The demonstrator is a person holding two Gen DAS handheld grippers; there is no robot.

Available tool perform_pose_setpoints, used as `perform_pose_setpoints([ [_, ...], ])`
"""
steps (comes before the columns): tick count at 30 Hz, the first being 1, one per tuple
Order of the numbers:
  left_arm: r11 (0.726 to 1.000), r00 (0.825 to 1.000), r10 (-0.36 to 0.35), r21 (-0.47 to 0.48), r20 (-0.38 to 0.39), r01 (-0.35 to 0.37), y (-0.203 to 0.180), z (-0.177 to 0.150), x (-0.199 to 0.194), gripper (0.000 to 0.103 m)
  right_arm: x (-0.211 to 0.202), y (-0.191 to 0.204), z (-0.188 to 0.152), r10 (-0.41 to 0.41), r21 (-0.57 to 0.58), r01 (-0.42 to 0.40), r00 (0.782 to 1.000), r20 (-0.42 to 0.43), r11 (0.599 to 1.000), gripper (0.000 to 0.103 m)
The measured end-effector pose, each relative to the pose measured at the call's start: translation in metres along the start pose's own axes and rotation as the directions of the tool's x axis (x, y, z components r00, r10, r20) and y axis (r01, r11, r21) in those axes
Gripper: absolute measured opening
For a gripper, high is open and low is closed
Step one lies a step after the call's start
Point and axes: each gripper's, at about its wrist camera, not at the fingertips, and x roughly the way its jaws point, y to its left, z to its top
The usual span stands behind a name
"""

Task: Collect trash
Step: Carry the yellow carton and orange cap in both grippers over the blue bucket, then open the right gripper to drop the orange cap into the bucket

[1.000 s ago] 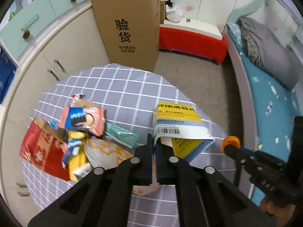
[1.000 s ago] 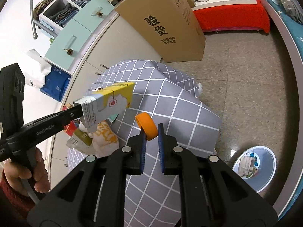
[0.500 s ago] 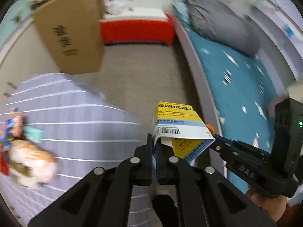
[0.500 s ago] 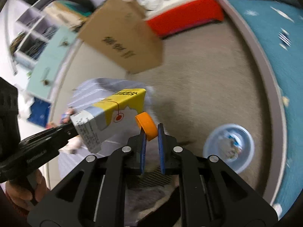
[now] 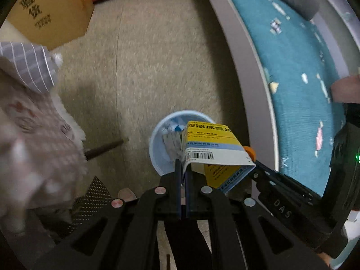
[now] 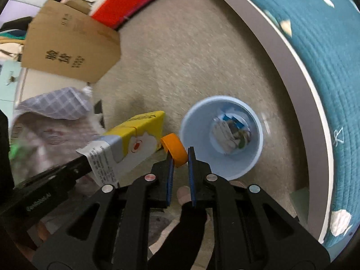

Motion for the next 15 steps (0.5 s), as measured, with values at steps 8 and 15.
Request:
perform_pose_setpoints([
  [8,1.0,0.998,0.021,-0.001,-0.065,-0.021,-0.002,-0.008,0.041,0.002,0.016,-0.03,-0.008,-0.03,0.044,0.03,0.999,-0.014,0.999,0.047],
  [15,1.0,0.995,0.023,0.015,-0.101,-0.021,-0.013,-0.009,0.056,0.003,0.007,-0.044,-0.013,-0.071,0.048,0.071,0.997,-0.007,0.996,0.048],
])
